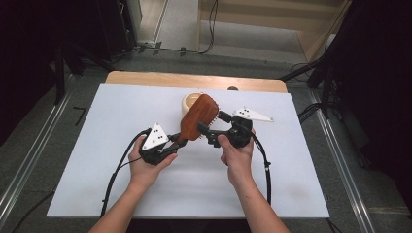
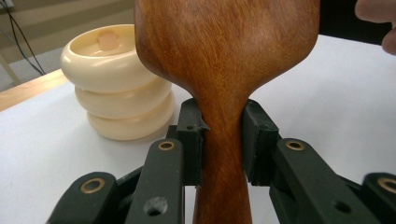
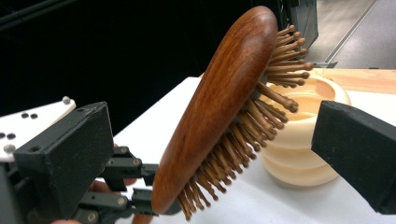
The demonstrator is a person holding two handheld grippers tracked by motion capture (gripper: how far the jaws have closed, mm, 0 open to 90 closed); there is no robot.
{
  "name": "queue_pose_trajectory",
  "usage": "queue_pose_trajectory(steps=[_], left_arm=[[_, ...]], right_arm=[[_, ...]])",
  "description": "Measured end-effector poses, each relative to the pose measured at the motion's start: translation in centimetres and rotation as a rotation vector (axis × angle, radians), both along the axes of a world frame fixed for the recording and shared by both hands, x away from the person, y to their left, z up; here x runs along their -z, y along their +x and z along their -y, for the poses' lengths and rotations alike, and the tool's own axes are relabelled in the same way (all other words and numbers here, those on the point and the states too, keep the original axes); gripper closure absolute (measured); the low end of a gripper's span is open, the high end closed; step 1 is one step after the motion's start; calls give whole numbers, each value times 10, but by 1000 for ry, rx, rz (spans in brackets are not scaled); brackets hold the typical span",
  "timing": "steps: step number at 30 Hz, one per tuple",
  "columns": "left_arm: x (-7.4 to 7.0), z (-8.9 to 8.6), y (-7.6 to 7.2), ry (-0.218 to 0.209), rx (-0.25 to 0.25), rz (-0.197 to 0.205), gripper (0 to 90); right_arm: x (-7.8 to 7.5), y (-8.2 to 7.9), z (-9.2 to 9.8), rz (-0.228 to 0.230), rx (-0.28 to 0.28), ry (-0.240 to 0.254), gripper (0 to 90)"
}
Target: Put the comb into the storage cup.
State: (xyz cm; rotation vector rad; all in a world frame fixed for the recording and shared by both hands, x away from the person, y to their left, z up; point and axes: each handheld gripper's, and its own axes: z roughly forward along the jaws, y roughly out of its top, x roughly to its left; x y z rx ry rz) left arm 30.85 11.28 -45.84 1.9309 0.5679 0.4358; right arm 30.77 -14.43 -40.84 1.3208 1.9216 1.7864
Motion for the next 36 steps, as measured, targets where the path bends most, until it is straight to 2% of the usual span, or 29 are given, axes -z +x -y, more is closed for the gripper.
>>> queue_pose_trajectory(steps=[7,8,11,15,17,21,27,32,36], left_arm=[[0,5,-2,-19,-3,11,728],[0,6,-2,-19,-3,13,728],[0,8,-3,-20,-6,19,728],[0,11,-5,-18,-11,34,728],[0,11,-5,-18,-12,37,728],[0,14,-7,-23,-16,53,728],[0,19,-9,-27,-17,70,727],[1,20,-10,-26,-13,74,727],[2,21,-10,-27,-15,80,727]], right_arm=[[1,5,-6,-39,23,17,0],[2,6,-8,-50,34,21,30],[3,8,-9,-58,32,30,38],[5,12,-12,-87,52,55,95],[6,13,-14,-110,68,54,136],[7,14,-17,-127,83,50,187],[11,21,-19,-180,105,97,278],[11,22,-19,-173,99,127,379],[12,23,-19,-185,87,149,407]])
